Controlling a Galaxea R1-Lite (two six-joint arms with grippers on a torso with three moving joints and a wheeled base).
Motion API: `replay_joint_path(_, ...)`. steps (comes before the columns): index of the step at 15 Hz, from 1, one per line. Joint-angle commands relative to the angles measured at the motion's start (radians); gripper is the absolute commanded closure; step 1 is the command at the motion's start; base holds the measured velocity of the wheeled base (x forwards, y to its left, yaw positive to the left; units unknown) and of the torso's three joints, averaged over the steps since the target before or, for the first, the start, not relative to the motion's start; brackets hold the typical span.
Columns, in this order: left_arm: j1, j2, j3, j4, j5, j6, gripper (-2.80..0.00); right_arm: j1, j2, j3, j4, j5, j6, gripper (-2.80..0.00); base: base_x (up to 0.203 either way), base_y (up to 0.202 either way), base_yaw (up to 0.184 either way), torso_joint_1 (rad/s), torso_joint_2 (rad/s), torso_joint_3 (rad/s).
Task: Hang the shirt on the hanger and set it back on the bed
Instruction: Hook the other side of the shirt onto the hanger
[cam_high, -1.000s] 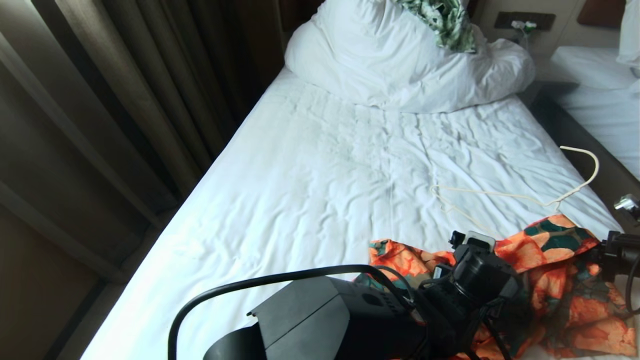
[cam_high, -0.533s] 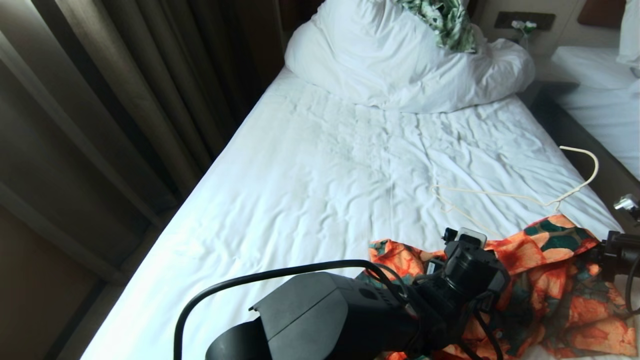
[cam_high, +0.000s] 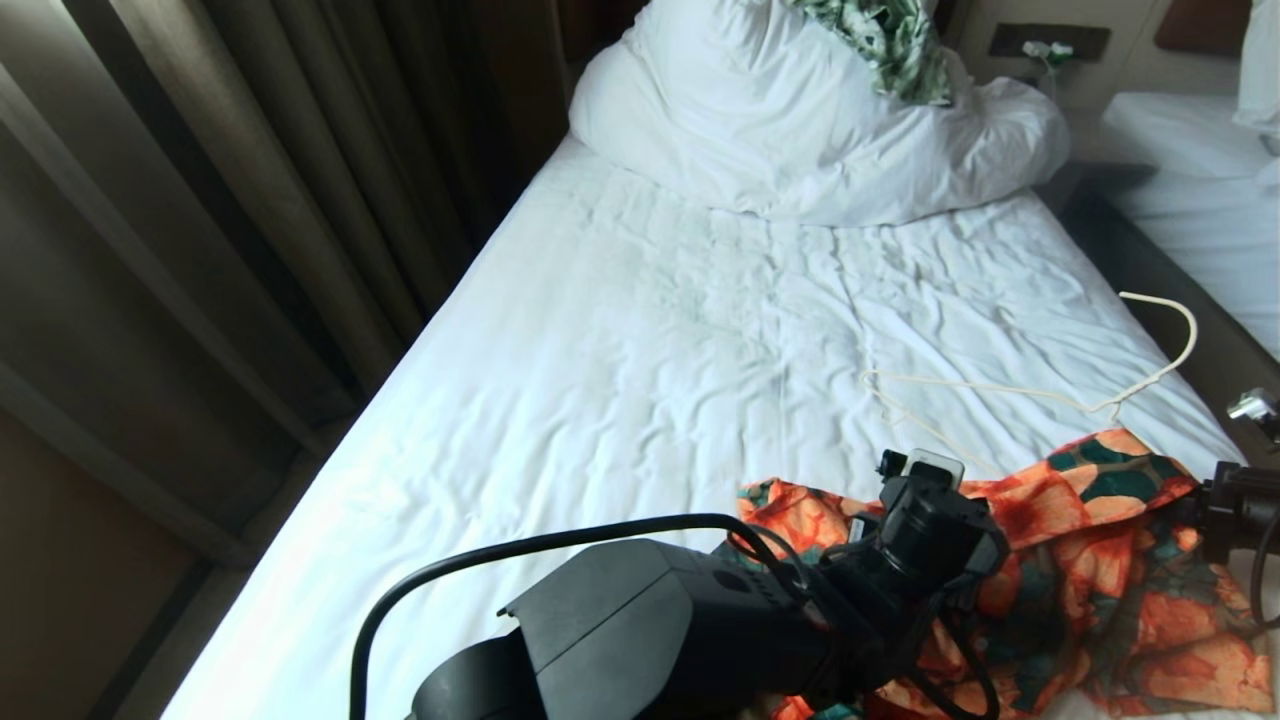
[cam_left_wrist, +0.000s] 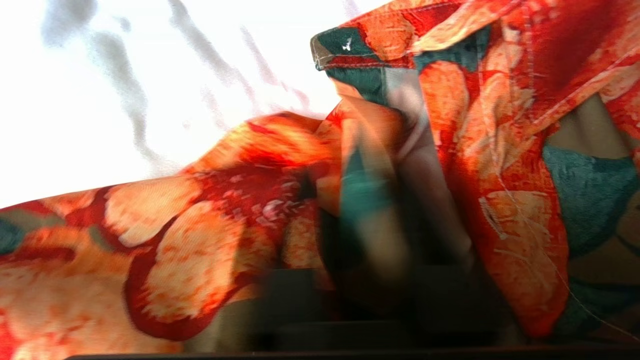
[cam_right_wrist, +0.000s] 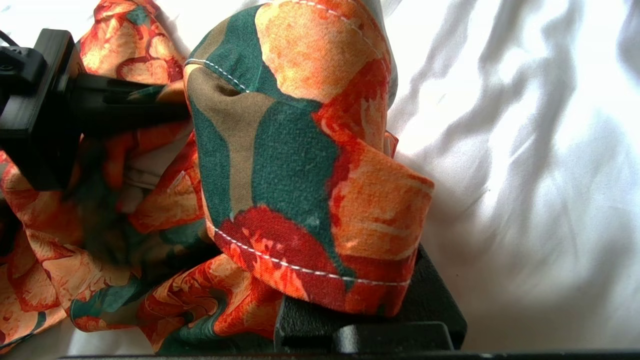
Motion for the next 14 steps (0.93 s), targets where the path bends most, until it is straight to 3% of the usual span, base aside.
replay_joint_path(1,0.003,-0.002,0.001,-0.002,0.004,-0.002,0.0,0.001,0.001,0.0,-0.002,0.007,-0.004,0.0,0.0,0.0,0.0,0.0,0.0,0.0)
replay_joint_path(5,0.006,-0.063,0.038,-0.002,0.029,-0.011,0.0,0.014,-0.017,-0.006,0.0,0.01,0.009,0.0,0.0,0.0,0.0,0.0,0.0,0.0)
replay_joint_path(7,0.006,-0.116,0.086,-0.002,0.039,-0.012,0.0,0.026,-0.041,-0.006,-0.002,0.022,0.064,0.0,0.0,0.0,0.0,0.0,0.0,0.0)
replay_joint_path(14,-0.033,-0.192,0.224,-0.001,0.09,-0.076,0.0,0.031,-0.136,-0.004,-0.004,0.172,0.183,0.0,0.0,0.0,0.0,0.0,0.0,0.0)
